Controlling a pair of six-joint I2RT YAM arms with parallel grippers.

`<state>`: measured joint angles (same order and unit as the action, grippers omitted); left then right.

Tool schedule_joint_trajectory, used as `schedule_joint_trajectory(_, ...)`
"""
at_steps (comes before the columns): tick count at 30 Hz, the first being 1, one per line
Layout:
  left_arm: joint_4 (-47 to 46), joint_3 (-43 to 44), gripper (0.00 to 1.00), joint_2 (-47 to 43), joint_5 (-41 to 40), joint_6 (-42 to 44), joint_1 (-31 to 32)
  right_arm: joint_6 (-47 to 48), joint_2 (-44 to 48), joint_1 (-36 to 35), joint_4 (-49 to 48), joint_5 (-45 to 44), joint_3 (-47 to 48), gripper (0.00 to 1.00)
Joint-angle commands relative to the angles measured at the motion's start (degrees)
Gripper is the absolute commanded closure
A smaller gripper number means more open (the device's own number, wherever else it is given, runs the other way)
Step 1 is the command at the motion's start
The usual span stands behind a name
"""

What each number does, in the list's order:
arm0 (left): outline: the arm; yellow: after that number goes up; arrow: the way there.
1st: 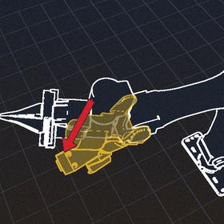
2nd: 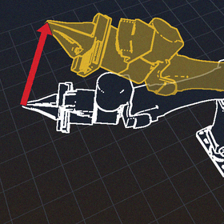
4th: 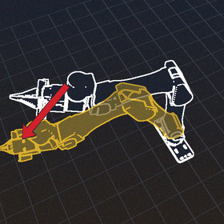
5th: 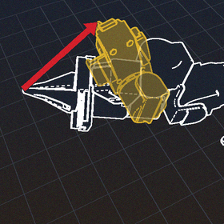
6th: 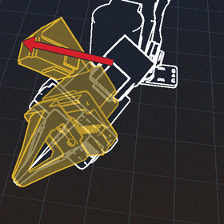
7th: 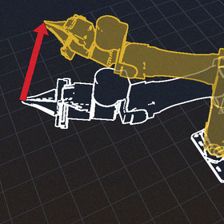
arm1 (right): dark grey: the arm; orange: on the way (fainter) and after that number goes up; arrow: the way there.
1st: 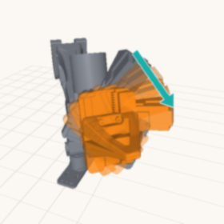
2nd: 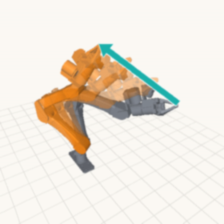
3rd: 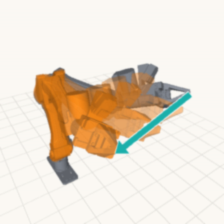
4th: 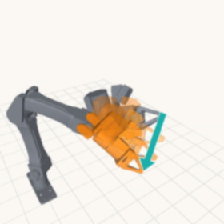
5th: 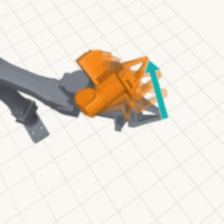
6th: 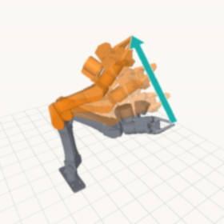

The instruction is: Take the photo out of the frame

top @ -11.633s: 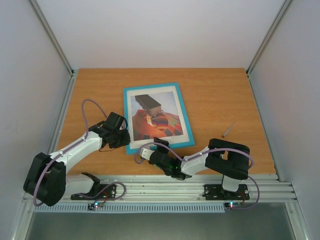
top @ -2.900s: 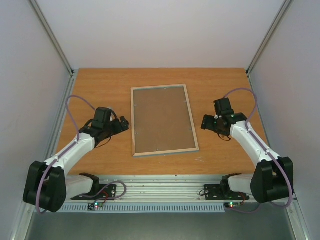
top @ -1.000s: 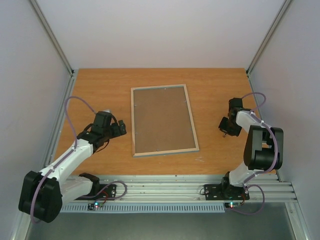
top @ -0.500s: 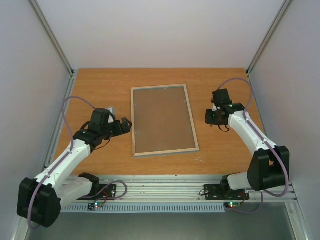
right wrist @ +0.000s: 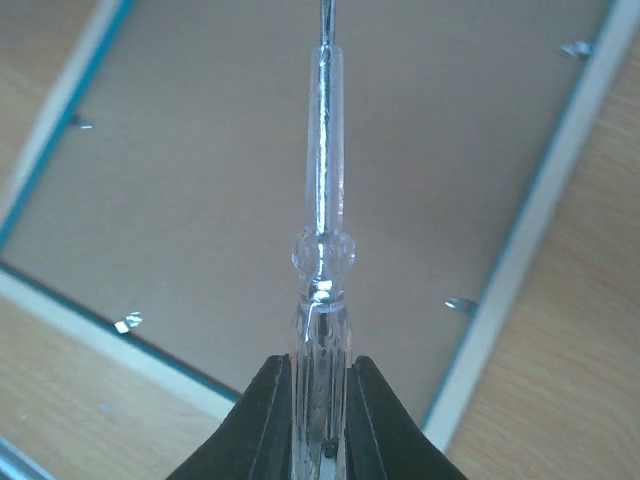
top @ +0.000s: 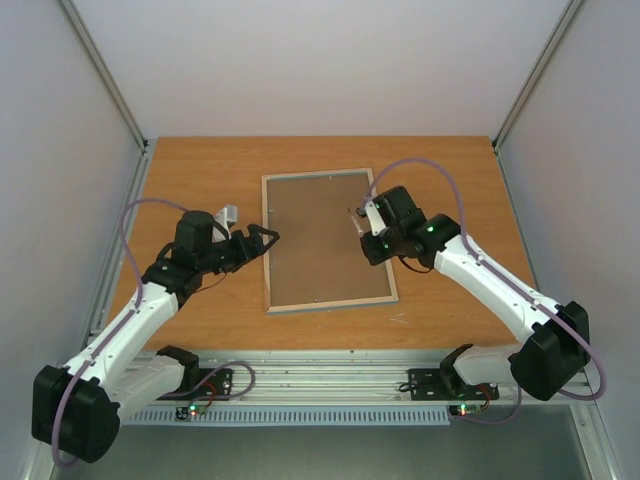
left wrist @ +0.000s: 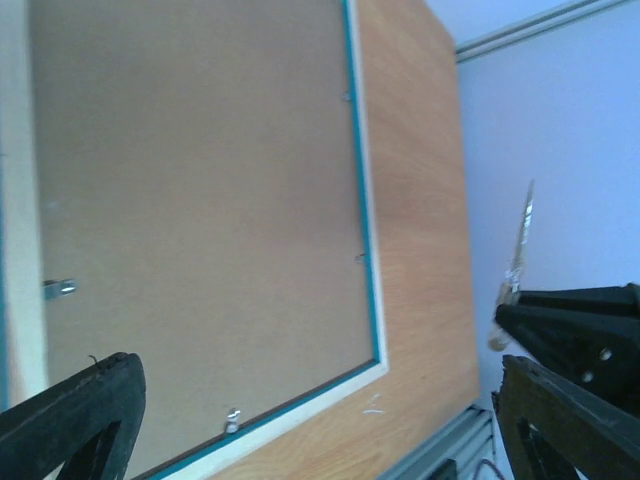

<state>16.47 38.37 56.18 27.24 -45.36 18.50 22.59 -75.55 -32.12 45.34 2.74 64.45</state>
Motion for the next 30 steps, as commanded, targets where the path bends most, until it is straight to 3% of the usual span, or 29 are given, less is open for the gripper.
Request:
schedule_joint_trajectory(1,-10.17,-1.46,0.06,0.30,5.10,-6.52,0.92,2.90,1.30,-4.44,-3.52,2.54,-0.01,0.99)
schedule_joint_trajectory(12,-23.05,-3.47,0.17,3.99,6.81,-13.95,4.65,2.55,-2.99,-14.95,-8.99,5.47,1.45,0.99)
schedule_joint_trajectory(30,-35.67,-5.72,0.51,10.87,9.41,-18.41,6.87,-4.10,-5.42,-15.25,-17.13,16.30,0.30,0.99)
